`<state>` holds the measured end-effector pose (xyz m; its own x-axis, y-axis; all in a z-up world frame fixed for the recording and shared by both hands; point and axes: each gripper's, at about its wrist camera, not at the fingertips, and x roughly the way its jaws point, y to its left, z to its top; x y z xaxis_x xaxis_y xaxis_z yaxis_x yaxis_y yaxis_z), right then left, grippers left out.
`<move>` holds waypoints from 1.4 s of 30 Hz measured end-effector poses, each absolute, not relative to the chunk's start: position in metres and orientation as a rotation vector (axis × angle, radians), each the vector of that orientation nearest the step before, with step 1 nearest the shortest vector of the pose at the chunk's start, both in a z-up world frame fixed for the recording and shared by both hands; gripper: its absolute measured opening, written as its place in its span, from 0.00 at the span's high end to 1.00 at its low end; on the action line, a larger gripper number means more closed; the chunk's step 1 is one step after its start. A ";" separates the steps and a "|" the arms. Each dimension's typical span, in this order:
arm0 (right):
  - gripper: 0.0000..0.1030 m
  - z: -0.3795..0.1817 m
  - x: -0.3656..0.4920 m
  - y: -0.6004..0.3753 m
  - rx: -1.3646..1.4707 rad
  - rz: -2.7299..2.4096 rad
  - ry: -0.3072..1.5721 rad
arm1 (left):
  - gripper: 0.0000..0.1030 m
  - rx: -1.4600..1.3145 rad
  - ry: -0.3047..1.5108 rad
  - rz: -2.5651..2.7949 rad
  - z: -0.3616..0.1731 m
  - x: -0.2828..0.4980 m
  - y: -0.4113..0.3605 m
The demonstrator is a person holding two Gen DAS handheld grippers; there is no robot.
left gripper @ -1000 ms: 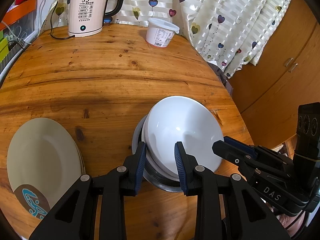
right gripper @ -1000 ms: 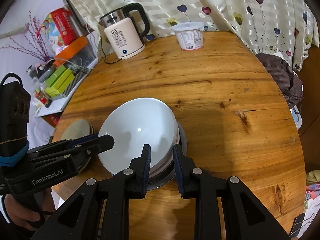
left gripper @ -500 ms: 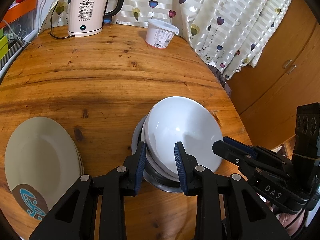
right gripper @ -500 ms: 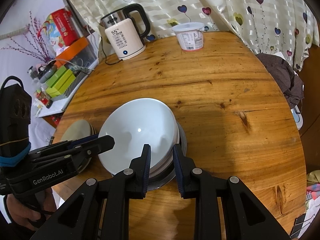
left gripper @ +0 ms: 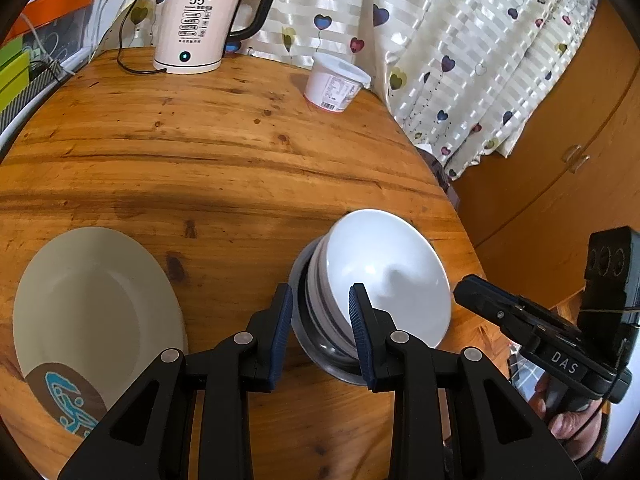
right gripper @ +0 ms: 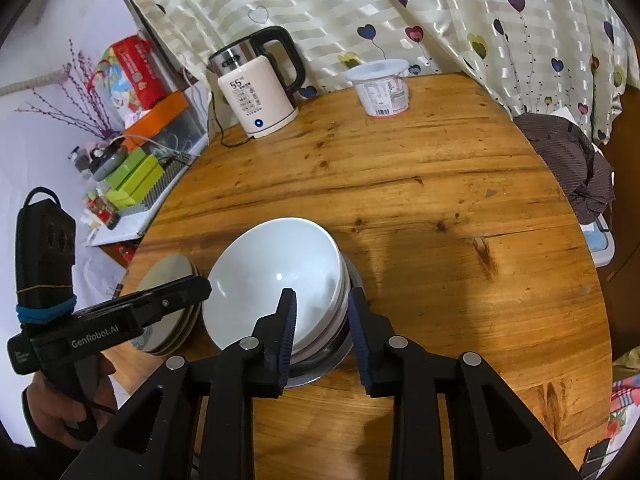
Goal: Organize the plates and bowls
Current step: 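Lift the bowl stack with both grippers and tilt it on its side, then carry the tilted bowl stack with both grippers toward the beige plate stack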
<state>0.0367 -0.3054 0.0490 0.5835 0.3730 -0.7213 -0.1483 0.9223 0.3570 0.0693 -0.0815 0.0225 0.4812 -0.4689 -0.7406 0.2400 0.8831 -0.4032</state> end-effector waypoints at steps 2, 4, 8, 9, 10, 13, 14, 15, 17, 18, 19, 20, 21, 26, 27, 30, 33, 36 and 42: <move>0.68 0.048 0.036 -0.310 0.288 0.321 0.887 | 0.70 -0.272 0.974 -0.440 0.022 0.069 -0.077; 0.66 0.048 0.034 -0.313 0.302 0.329 0.879 | 0.70 -0.285 0.973 -0.438 0.021 0.068 -0.073; 0.65 0.047 0.030 -0.324 0.330 0.342 0.853 | 0.70 -0.315 0.973 -0.436 0.018 0.067 -0.064; 0.65 0.047 0.029 -0.326 0.335 0.342 0.852 | 0.70 -0.322 0.972 -0.436 0.018 0.067 -0.062; 0.65 0.046 0.029 -0.329 0.340 0.341 0.854 | 0.70 -0.328 0.972 -0.437 0.017 0.066 -0.060; 0.65 0.042 0.028 -0.337 0.375 0.339 0.868 | 0.70 -0.340 0.971 -0.438 0.015 0.065 -0.055; 0.65 0.039 0.028 -0.342 0.406 0.341 0.874 | 0.70 -0.343 0.970 -0.441 0.014 0.065 -0.053; 0.65 0.037 0.027 -0.346 0.427 0.341 0.878 | 0.70 -0.345 0.968 -0.444 0.014 0.065 -0.053; 0.65 0.032 0.027 -0.352 0.464 0.340 0.894 | 0.70 -0.348 0.963 -0.452 0.014 0.063 -0.052; 0.66 0.030 0.027 -0.353 0.475 0.342 0.900 | 0.70 -0.352 0.963 -0.458 0.013 0.063 -0.051; 0.69 0.027 0.027 -0.355 0.486 0.344 0.906 | 0.70 -0.360 0.965 -0.467 0.012 0.063 -0.051; 0.70 0.025 0.027 -0.356 0.495 0.347 0.912 | 0.70 -0.366 0.968 -0.473 0.011 0.063 -0.050; 0.71 0.023 0.027 -0.357 0.505 0.353 0.918 | 0.70 -0.371 0.972 -0.476 0.010 0.063 -0.049; 0.73 0.013 0.028 -0.357 0.543 0.383 0.947 | 0.70 -0.396 0.990 -0.487 0.002 0.063 -0.047; 0.73 0.012 0.028 -0.357 0.548 0.385 0.953 | 0.70 -0.400 0.995 -0.492 0.001 0.063 -0.047; 0.73 0.006 0.031 -0.354 0.561 0.396 0.978 | 0.70 -0.418 1.011 -0.492 -0.004 0.064 -0.047; 0.73 0.000 0.033 -0.354 0.580 0.393 0.999 | 0.70 -0.424 1.020 -0.483 -0.008 0.065 -0.046; 0.73 -0.006 0.035 -0.356 0.605 0.398 1.015 | 0.70 -0.422 1.026 -0.485 -0.011 0.064 -0.046; 0.73 -0.017 0.038 -0.359 0.655 0.417 1.028 | 0.62 -0.427 1.041 -0.495 -0.016 0.065 -0.047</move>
<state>0.0380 -0.3589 -0.0166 0.4648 0.6038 -0.6476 -0.0184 0.7378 0.6747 0.0654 -0.0473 -0.0164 0.4154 -0.5747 -0.7051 0.1838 0.8122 -0.5537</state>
